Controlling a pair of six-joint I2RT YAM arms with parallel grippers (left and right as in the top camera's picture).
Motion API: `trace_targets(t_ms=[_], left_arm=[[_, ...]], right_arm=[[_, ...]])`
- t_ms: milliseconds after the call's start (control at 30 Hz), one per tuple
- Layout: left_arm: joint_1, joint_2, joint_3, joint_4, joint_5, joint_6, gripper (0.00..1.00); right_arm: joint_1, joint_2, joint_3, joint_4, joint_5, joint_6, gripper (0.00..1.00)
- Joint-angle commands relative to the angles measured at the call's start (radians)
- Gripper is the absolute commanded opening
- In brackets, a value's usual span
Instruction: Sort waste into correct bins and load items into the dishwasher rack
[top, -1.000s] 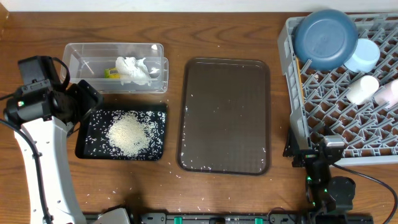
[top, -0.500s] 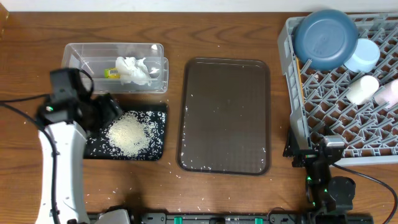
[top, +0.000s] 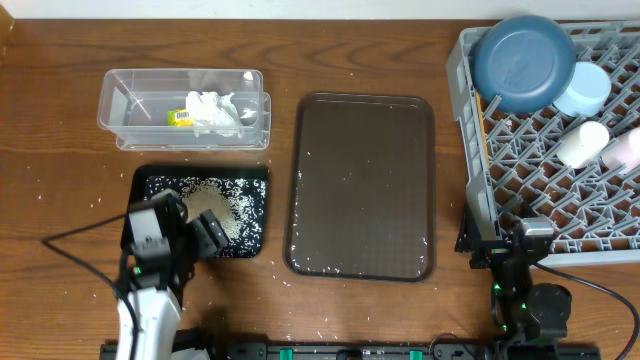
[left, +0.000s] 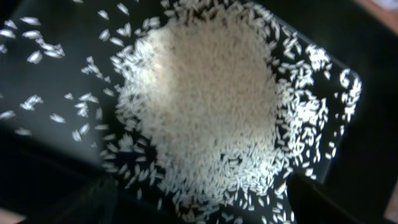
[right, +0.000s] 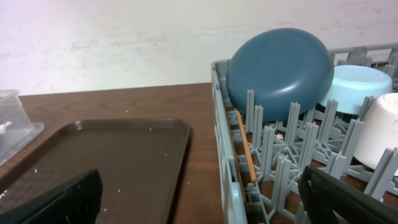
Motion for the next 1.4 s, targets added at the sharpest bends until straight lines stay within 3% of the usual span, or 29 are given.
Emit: trace_targets(t_ms=[0, 267, 633, 1000, 1367], left_arm=[[-0.002, -0.076, -0.090, 0.094, 0.052, 0.018, 0.89], [-0.002, -0.221, -0.242, 0.270, 0.082, 0.017, 0.89], [-0.026, -0.417, -0.272, 0.268, 0.121, 0.018, 0.89], [-0.141, -0.587, -0.361, 0.288, 0.023, 0.018, 0.89], [-0.159, -0.737, -0.397, 0.342, 0.024, 0.018, 0.89]], right_arm=[[-0.009, -0.007, -0.003, -0.001, -0.006, -0.006, 0.99], [-0.009, -0.007, -0.003, -0.001, -0.006, -0.006, 0.99], [-0.009, -0.007, -0.003, -0.001, -0.006, -0.006, 0.99], [-0.009, -0.006, -0.003, -0.001, -0.006, -0.006, 0.99], [-0.009, -0.006, -0.003, -0.001, -0.006, -0.006, 0.99]])
